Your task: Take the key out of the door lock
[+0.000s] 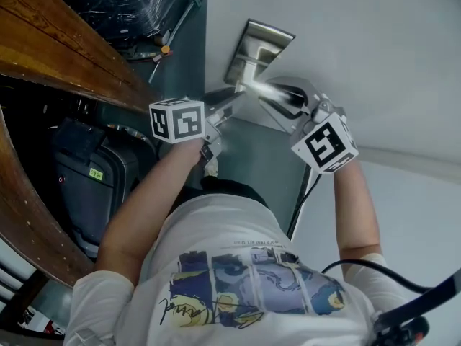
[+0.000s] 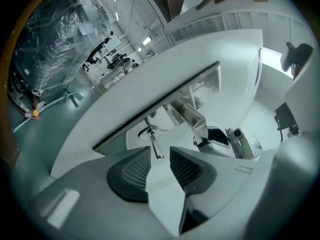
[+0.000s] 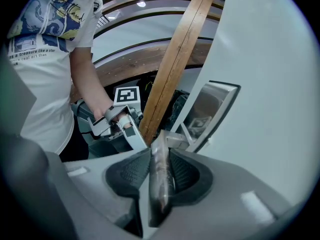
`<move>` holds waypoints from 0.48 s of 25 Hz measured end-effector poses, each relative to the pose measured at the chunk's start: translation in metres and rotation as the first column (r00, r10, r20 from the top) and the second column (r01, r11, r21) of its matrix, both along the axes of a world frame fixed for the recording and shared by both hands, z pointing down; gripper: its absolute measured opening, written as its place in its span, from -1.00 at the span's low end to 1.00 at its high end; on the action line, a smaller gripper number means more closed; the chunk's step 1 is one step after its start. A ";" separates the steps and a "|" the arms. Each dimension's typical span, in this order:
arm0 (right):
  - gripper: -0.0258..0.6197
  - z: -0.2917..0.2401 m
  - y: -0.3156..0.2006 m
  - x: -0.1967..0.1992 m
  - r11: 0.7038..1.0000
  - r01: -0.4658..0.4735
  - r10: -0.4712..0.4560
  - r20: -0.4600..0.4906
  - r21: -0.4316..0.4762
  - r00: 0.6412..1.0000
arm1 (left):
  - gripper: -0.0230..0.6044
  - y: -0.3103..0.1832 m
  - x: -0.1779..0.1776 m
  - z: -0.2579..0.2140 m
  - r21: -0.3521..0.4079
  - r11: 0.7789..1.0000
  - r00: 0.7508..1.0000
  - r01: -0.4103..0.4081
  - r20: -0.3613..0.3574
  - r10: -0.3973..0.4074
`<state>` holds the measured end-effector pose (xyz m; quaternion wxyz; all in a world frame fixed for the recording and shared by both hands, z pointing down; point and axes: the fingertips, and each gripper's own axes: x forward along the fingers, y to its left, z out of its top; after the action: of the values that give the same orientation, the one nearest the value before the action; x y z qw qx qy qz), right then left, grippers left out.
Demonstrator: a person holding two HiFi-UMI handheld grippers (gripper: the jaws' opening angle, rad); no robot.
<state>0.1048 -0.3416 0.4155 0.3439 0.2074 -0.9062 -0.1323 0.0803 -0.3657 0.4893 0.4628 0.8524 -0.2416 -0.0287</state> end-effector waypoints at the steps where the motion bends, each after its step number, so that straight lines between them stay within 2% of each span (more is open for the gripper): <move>1: -0.55 0.000 0.000 0.000 1.000 0.000 0.000 0.000 -0.001 1.000 | -0.54 -0.001 0.001 0.001 -0.017 1.000 1.000 0.004 -0.017 -0.004; 7: -0.55 0.000 -0.001 0.001 1.000 -0.013 0.013 0.001 -0.010 1.000 | -0.63 -0.005 0.006 0.002 -0.127 0.992 0.990 0.025 -0.133 -0.042; 12: -0.55 -0.001 -0.001 0.001 1.000 -0.015 0.015 -0.001 -0.012 1.000 | -0.76 -0.008 0.008 0.002 -0.213 0.976 0.970 0.036 -0.229 -0.085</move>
<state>0.1056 -0.3428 0.4147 0.3467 0.2121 -0.9052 -0.1243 0.0883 -0.3740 0.4911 0.5735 0.7822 -0.2125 -0.1189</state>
